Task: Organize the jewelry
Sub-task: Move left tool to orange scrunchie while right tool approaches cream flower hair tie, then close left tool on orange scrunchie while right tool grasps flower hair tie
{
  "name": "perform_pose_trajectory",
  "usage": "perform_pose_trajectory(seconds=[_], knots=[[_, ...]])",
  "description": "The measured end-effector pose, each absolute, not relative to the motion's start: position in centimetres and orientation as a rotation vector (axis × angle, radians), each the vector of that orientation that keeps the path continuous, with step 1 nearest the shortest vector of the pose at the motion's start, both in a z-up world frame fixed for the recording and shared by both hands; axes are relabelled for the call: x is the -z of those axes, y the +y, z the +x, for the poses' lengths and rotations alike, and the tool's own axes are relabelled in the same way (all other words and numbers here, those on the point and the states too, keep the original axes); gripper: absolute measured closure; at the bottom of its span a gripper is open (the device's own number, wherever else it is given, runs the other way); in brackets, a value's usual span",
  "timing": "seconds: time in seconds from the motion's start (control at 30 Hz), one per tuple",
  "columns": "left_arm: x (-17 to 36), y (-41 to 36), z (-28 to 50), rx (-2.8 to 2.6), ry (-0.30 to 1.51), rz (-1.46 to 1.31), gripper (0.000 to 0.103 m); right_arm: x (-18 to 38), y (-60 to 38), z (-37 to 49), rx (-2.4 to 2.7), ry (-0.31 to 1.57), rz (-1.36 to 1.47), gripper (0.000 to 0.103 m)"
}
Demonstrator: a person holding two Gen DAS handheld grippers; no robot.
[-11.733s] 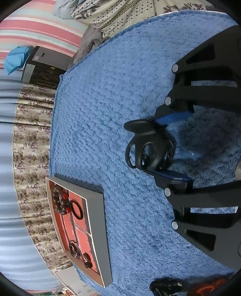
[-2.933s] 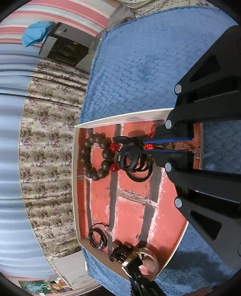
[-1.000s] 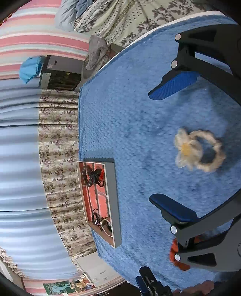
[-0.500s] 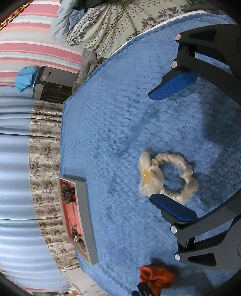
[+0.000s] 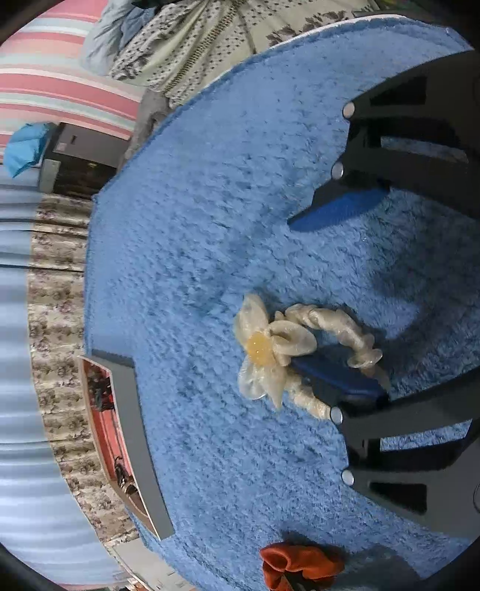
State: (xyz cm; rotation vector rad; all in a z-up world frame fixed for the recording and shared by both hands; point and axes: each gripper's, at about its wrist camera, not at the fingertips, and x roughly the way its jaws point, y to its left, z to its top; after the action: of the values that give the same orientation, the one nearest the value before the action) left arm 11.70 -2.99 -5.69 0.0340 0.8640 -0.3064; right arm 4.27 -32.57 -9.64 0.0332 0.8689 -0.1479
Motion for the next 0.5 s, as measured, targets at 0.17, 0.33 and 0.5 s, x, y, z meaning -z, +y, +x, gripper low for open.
perform_pose_trajectory(seconds=[0.17, 0.33, 0.5], knots=[[6.1, -3.5, 11.8, 0.358, 0.887, 0.033, 0.028, 9.8, -32.6, 4.4, 0.125, 0.873, 0.041, 0.045], [6.1, -3.4, 11.7, 0.388, 0.887, 0.019, 0.041, 9.6, -31.6, 4.5, 0.093, 0.87, 0.005, 0.065], [6.2, -3.5, 11.7, 0.407, 0.885, 0.005, 0.055, 9.4, -31.5, 4.7, 0.063, 0.88, 0.033, 0.078]])
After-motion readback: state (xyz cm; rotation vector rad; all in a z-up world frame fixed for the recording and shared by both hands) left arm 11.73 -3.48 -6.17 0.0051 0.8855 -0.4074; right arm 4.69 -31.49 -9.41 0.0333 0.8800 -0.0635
